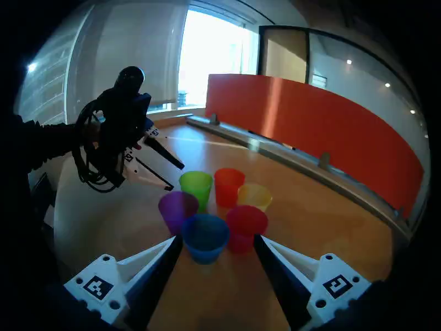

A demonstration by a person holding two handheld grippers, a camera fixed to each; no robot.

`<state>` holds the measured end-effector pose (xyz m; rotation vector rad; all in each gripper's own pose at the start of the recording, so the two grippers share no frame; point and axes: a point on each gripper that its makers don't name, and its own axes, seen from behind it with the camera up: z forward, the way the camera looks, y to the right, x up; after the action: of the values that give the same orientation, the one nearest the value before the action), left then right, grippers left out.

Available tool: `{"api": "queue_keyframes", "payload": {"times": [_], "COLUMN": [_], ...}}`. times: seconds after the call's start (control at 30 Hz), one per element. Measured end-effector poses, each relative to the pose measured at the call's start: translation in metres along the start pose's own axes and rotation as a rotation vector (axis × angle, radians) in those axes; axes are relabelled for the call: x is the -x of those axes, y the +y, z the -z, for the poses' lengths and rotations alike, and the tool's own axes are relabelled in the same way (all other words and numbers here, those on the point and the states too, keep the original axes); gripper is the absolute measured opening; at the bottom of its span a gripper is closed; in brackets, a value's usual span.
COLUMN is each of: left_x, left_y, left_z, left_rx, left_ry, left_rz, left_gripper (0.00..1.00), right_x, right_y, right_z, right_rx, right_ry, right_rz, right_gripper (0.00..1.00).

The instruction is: Pour water

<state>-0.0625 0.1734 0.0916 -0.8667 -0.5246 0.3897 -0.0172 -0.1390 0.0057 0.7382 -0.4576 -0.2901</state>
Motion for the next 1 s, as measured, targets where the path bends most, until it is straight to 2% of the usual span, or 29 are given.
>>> {"api": "queue_keyframes", "payload": {"times": [0.5,1.0], "left_x": [-0.004,-0.008], "left_y": [0.001,0.005], "left_z": [-0.026,-0.041], "left_rx": [0.026,0.05], "left_ry": [-0.014,-0.028], "left_rz": [-0.005,-0.014], "left_gripper": [0.88,0.88], "right_x": [0.006,0.008], "right_y": [0.006,0.007], "right_z": [-0.002,-0.005], "right_rx": [0.003,0.003], "right_ry": [-0.009,-0.018], "right_rz": [-0.007,-0.006], "right_gripper": [1.0,1.0]}}
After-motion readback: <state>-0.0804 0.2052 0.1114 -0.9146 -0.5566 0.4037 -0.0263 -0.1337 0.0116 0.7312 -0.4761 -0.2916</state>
